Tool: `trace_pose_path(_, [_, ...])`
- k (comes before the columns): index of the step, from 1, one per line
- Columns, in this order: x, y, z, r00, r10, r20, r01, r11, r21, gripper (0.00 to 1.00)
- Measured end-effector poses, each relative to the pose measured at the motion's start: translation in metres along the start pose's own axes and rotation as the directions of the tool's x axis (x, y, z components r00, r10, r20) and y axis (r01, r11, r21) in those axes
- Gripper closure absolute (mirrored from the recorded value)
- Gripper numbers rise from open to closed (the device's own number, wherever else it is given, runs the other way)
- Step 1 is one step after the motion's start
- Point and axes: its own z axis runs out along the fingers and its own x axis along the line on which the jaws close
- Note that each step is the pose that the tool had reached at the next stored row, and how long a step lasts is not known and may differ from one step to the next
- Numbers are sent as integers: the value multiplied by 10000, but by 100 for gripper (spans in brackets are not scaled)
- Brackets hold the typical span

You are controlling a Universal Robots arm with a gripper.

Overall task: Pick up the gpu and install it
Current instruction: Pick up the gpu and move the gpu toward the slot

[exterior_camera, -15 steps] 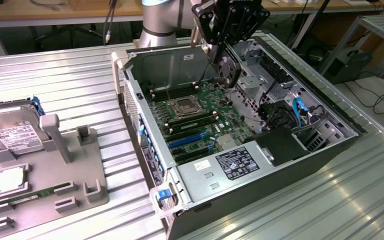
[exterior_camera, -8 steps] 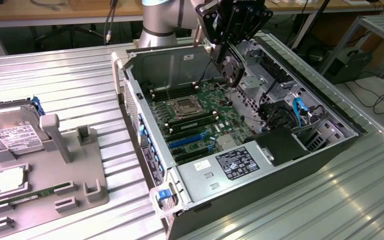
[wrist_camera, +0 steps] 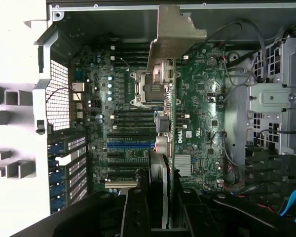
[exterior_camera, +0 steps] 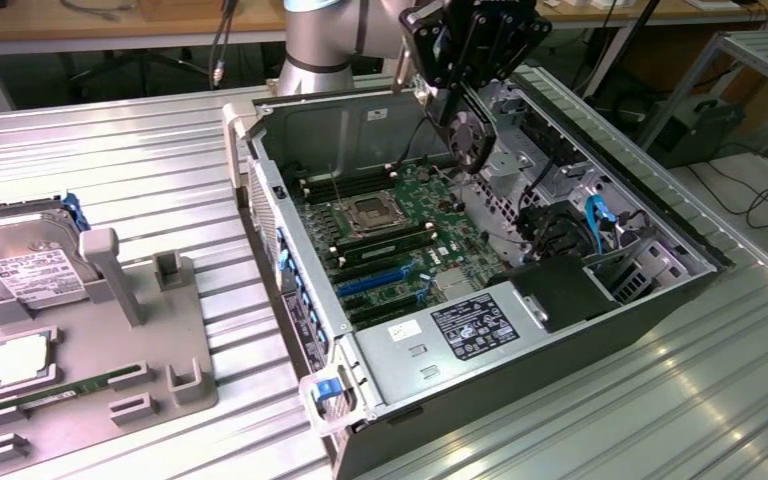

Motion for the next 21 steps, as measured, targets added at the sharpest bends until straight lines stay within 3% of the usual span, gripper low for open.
trace_pose_path(21, [-173, 3, -2, 10000, 0, 0, 0, 10000, 1, 73])
